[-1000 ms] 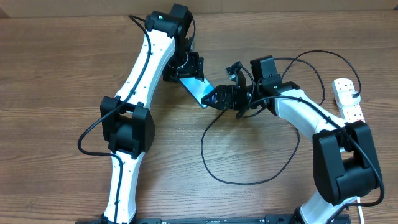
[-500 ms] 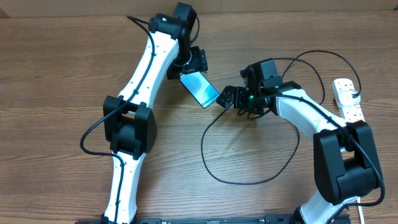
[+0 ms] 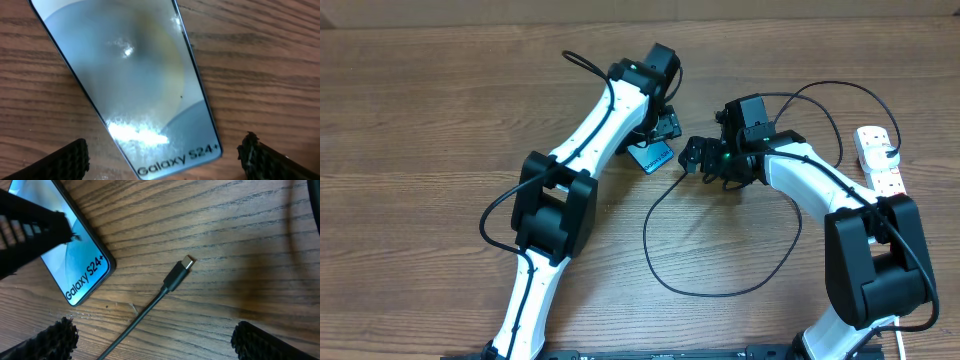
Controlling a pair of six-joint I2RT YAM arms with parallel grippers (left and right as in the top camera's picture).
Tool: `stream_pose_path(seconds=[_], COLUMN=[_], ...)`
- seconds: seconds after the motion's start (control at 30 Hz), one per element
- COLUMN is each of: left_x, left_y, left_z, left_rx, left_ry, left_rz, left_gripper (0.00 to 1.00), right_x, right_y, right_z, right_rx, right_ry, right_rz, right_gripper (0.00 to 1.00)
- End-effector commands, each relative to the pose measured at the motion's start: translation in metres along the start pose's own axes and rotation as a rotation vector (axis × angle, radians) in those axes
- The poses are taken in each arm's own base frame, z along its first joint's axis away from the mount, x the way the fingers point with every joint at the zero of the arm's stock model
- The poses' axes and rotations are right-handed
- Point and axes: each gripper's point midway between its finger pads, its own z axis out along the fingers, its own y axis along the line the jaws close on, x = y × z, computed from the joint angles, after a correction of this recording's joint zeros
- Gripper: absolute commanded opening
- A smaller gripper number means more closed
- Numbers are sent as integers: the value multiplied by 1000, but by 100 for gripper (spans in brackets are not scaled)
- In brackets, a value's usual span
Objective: Plug charger to phone and switch on socket
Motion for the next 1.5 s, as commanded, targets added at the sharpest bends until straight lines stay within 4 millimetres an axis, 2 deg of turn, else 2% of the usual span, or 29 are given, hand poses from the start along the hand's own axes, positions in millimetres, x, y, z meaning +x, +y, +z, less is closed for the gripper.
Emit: stream_pose_path(seconds=[0.0,0.13,0.33,0.5,0.6,0.8,0.97,1.03,1.13,1.47], left_x=[-8,-5,-6,-1,2,5,-9,-16,-26,-41], left_y=[7,10,16,21,31,54,62,65,64,36], left_z=[-9,5,13,13,13,12,13,13,14,14], left_rx=[-30,-36,-41,-64,-95,-145,-136,-127,-106,31], left_ry=[-68,-67,-67,-48,-19,40,28,15,-14,-66], left_rz=[-40,-47,-55,12,78,159,204,190,175,142], left_gripper=[92,93,90,76,75,77,82,86,97,94], right_x=[-6,-6,-6,-6,-6,-7,-7,-7,-7,-7], right_y=[-1,-1,-1,-1,-1,1,1,1,1,1], right_z=[-1,-1,-1,-1,-1,-1,-1,-1,-1,-1], right_rx=[12,11,11,11,11,5,5,5,5,4], right_ry=[-18,-17,-17,-17,-18,-22,-23,-23,-23,-23], right_rz=[6,6,6,6,6,4,4,4,4,4], right_gripper=[100,100,100,100,100,100,100,100,100,100])
